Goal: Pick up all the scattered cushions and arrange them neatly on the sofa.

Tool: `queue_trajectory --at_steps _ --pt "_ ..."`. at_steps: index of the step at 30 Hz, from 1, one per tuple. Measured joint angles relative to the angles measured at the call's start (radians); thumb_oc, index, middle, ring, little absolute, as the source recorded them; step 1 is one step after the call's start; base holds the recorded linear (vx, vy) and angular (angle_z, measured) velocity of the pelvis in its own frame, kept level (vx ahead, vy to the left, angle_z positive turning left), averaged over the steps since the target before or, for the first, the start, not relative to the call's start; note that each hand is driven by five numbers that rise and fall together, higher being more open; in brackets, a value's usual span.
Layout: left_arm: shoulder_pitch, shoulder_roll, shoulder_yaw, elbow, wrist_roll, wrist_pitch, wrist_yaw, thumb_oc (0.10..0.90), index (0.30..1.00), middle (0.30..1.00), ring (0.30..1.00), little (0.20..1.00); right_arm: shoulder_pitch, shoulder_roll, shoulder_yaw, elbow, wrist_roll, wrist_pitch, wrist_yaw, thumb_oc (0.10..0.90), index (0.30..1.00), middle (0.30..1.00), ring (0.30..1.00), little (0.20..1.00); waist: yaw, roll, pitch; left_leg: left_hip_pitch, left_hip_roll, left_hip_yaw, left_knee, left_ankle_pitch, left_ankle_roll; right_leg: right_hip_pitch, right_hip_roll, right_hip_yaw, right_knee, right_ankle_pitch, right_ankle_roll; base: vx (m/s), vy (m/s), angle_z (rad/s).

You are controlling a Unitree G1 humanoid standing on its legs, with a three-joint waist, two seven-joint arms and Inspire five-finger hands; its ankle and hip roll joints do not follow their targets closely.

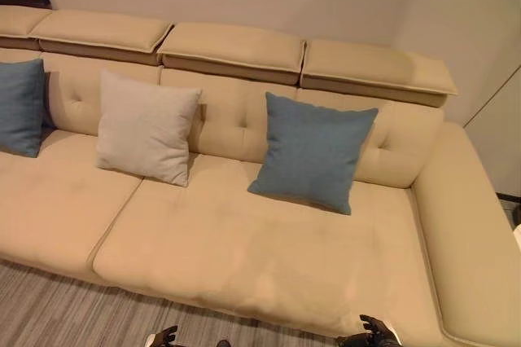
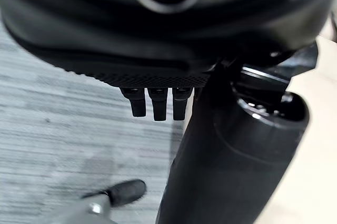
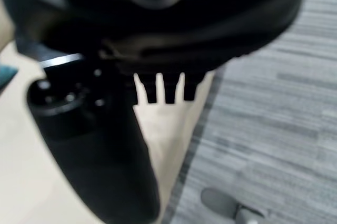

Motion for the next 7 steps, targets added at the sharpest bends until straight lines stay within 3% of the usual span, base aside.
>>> queue_trajectory --at_steps 7 --pt "-0.027 -0.013 -0.002 -0.007 0.0 0.0 -0.001 0.8 0.9 0.9 0.9 0.9 0.028 -0.009 0.0 0.037 -0.005 0.004 -0.001 0.8 0.9 0.9 0.9 0.9 -0.005 0.019 -0.01 0.023 0.0 -0.003 -0.011 0.002 -0.007 0.032 0.008 -0.002 -0.027 0.009 -0.001 0.0 -0.005 0.0"
